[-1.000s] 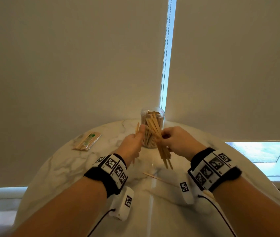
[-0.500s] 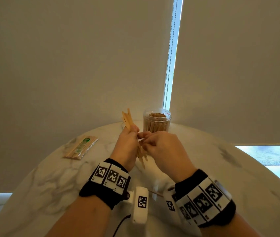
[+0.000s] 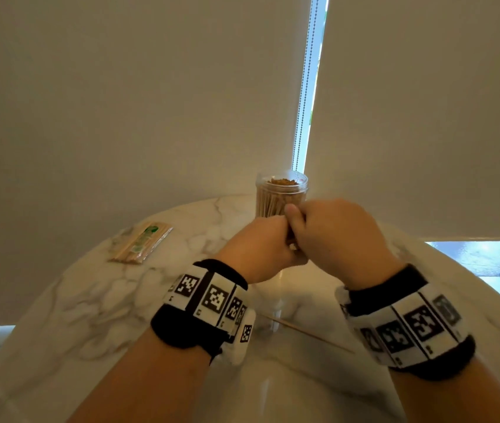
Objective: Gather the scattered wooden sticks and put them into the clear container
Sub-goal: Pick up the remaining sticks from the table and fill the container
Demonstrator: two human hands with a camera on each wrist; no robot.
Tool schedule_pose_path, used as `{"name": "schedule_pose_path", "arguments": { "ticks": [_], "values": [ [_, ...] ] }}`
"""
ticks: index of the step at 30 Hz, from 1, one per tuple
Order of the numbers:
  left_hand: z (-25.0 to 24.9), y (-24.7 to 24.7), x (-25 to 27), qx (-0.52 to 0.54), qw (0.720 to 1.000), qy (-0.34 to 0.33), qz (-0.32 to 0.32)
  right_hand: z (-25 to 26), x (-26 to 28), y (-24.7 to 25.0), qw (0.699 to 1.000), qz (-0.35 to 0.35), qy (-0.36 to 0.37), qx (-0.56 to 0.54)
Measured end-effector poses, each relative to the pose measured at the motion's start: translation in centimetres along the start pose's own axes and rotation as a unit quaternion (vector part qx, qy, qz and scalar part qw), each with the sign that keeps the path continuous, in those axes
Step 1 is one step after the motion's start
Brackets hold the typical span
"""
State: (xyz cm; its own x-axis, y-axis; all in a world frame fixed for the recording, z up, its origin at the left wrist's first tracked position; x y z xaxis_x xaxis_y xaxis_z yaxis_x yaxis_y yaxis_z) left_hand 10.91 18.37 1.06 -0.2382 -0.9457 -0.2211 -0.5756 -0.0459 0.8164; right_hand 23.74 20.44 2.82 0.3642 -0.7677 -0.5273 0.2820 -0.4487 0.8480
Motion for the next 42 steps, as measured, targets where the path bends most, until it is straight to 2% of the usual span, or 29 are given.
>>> {"name": "schedule_pose_path", "arguments": {
  "ticks": [2, 4, 8, 10, 12, 13, 15, 16, 18, 19, 23, 26, 27, 29, 31, 34, 36, 39, 42],
  "values": [
    [0.0, 0.1, 0.0, 0.004, 1.000, 0.004, -0.001, 0.3, 0.1, -0.4, 0.999, 0.001, -0.005, 0.038],
    [0.1, 0.4, 0.1, 0.024, 0.999, 0.013, -0.019, 0.2, -0.1, -0.3, 1.000, 0.006, -0.014, 0.025],
    [-0.3, 1.8, 0.4, 0.075, 0.997, 0.003, -0.023, -1.3, -0.7, 0.1, 0.996, 0.054, -0.027, -0.067],
    [-0.4, 2.8, 0.7, 0.122, 0.992, 0.004, -0.025, -2.0, -0.7, 0.6, 0.988, 0.053, -0.049, -0.133],
    [-0.1, 3.7, 1.0, 0.154, 0.985, 0.025, -0.071, -2.7, -0.7, 1.1, 0.982, 0.037, -0.072, -0.171],
    [0.3, 4.2, 0.9, 0.163, 0.978, 0.043, -0.123, -3.1, -0.8, 1.3, 0.980, 0.028, -0.086, -0.176],
    [1.3, 5.1, 0.7, 0.225, 0.937, 0.103, -0.246, -3.8, -0.7, 1.7, 0.977, 0.001, -0.115, -0.180],
    [1.3, 5.3, 0.5, 0.291, 0.906, 0.139, -0.275, -3.9, -0.7, 1.9, 0.974, -0.016, -0.125, -0.187],
    [0.0, 4.8, 0.5, 0.437, 0.850, 0.166, -0.244, -3.4, -0.6, 1.9, 0.970, -0.036, -0.126, -0.204],
    [-0.9, 4.2, 0.5, 0.473, 0.839, 0.157, -0.219, -2.7, -0.6, 1.9, 0.971, -0.041, -0.120, -0.203],
    [-2.7, 2.9, 0.2, 0.480, 0.841, 0.118, -0.220, -1.6, -0.4, 1.8, 0.975, -0.065, -0.106, -0.186],
    [-2.0, 3.2, 0.0, 0.489, 0.837, 0.142, -0.200, -2.7, -0.5, 2.0, 0.969, -0.061, -0.106, -0.216],
    [-1.9, 3.1, 0.0, 0.474, 0.848, 0.147, -0.187, -2.7, -0.5, 1.9, 0.968, -0.061, -0.107, -0.218],
    [-1.8, 2.3, 0.1, 0.411, 0.887, 0.120, -0.175, -2.4, -0.4, 1.9, 0.970, -0.050, -0.103, -0.216],
    [-1.3, 1.9, 0.2, 0.368, 0.901, 0.088, -0.213, -2.0, -0.4, 2.0, 0.967, -0.024, -0.092, -0.236],
    [-0.4, 2.2, -0.1, 0.390, 0.879, 0.079, -0.263, -1.4, -0.3, 2.2, 0.962, 0.010, -0.053, -0.266],
    [-0.3, 2.1, -0.3, 0.373, 0.879, 0.070, -0.287, -1.2, -0.3, 1.8, 0.964, 0.009, -0.045, -0.262],
    [-0.1, 1.5, -0.2, 0.330, 0.895, 0.065, -0.293, -1.3, -0.2, 1.4, 0.962, 0.013, -0.060, -0.264],
    [1.0, 1.6, -0.2, 0.357, 0.876, 0.096, -0.309, -1.4, -0.3, 1.5, 0.951, 0.025, -0.032, -0.306]
  ]
}}
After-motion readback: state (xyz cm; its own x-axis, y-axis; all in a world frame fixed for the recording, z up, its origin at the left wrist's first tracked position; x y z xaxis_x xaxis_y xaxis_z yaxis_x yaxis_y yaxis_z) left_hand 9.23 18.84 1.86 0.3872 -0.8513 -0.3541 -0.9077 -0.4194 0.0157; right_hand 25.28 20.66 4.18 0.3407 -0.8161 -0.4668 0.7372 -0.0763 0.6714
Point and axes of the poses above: each hand's wrist, its own x-axis away from the middle knuckle, its own y-axis out of the back of the hand, z = x × y, the point moved 1 cm from there along -x, towards the middle knuckle, and after that the axes turned 1 degree about x, right-handed, at the moved point
